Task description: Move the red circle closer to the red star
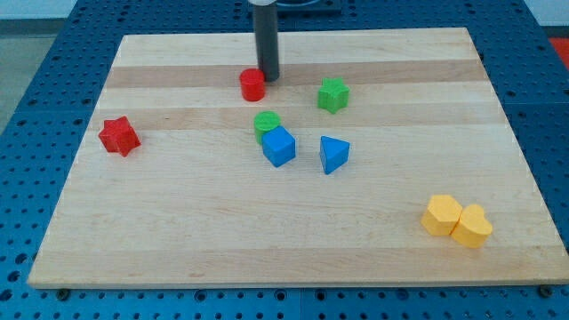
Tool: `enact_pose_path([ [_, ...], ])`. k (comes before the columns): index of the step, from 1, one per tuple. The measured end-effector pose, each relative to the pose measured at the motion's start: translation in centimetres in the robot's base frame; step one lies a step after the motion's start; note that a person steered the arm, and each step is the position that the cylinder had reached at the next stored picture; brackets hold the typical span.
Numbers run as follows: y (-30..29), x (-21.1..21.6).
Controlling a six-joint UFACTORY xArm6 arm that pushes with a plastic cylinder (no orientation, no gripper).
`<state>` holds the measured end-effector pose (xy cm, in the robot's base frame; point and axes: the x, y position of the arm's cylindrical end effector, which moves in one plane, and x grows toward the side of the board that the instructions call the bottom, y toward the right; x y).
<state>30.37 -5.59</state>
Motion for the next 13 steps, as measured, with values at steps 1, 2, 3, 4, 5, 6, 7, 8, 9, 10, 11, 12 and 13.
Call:
enact_pose_path([
  [1, -2.3, 1.8],
  [2, -2.3, 4.0],
  [3, -2.4, 6.8],
  [4, -2.6, 9.0],
  [5, -3.0, 10.3],
  [6, -4.9, 11.1],
  [7, -7.0, 11.1],
  [8, -8.5, 11.1],
  [9, -8.9, 10.7],
  [10, -9.1, 9.7],
  [11, -10.6, 9.7],
  [12, -12.5, 9.6],
  [13, -14.1, 9.5],
])
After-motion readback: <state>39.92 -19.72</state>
